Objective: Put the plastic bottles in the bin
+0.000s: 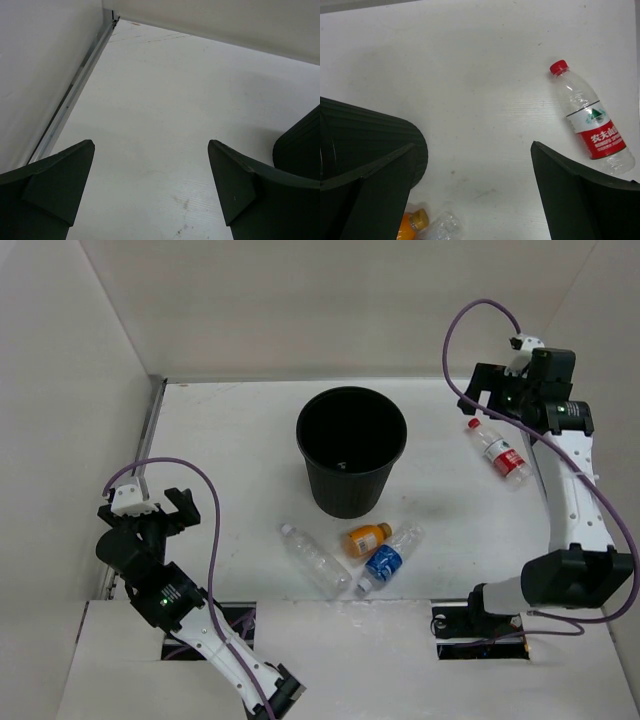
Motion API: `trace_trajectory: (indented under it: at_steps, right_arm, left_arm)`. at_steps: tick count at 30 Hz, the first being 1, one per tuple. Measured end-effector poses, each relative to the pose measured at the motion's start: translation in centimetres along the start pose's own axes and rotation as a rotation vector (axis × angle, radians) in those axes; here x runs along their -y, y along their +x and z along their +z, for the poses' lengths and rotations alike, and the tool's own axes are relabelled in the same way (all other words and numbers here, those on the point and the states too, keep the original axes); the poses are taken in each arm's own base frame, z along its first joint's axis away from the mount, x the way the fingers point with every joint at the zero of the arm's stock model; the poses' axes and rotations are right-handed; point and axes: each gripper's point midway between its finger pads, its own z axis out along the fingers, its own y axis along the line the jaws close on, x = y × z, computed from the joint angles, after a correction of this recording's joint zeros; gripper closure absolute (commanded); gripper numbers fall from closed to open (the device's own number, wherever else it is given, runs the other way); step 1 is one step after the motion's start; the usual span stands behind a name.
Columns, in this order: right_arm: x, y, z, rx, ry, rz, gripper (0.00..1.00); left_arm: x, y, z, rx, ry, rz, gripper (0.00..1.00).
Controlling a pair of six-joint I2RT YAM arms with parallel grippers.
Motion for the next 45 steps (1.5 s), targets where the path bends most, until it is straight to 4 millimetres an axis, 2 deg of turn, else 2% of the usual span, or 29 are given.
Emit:
trace_trajectory:
  at_steps: [5, 11, 14, 17, 22, 26, 28, 34, 40, 42, 45]
  right_arm:
    - [0.2, 0.0, -0.9, 0.029, 0.016, 0.0, 0.0]
    - [2.3, 1.3, -1.9, 0.057, 0.089, -0.017, 0.0]
    - [3.8, 1.8, -1.8, 0.062, 0.148, -0.065, 0.0]
    - [6.8, 2.6, -0.7, 0.057, 0.245, -0.152, 0.0]
    - [14.5, 6.3, 1.2, -0.066, 0.418, -0.234, 0.0]
    - [19.6, 8.4, 1.7, -0.157, 0.506, -0.24, 0.0]
    - [21.0, 8.8, 1.4, -0.177, 0.529, -0.26, 0.0]
    - [21.9, 8.9, 2.0, -0.168, 0.529, -0.484, 0.0]
    - [21.7, 12.2, 3.8, -0.211, 0.508, -0.791, 0.0]
    - [22.0, 12.5, 4.4, -0.221, 0.505, -0.832, 0.0]
    - [23.1, 11.9, 5.0, -0.196, 0.533, -0.842, 0.0]
  left_arm:
    - [-0.2, 0.6, 0.2, -0.011, 0.001, -0.009, 0.0]
    - [-0.2, 1.1, 0.3, -0.022, 0.004, -0.017, 0.0]
    - [-0.2, 1.1, 0.3, -0.022, 0.007, -0.017, 0.0]
    - [-0.1, 1.1, 0.3, -0.022, 0.011, -0.016, 0.0]
    - [0.0, 1.1, 0.3, -0.023, 0.013, -0.016, 0.0]
    - [0.0, 1.1, 0.3, -0.021, 0.013, -0.015, 0.0]
    - [0.0, 1.1, 0.3, -0.022, 0.013, -0.015, 0.0]
    - [0.1, 1.2, 0.5, -0.03, 0.024, -0.019, 0.0]
    - [-0.1, 1.5, 0.9, -0.056, 0.029, -0.036, 0.0]
    - [-0.1, 1.2, 0.9, -0.052, 0.03, -0.03, 0.0]
    - [0.1, 0.4, 0.7, -0.038, 0.031, -0.014, 0.0]
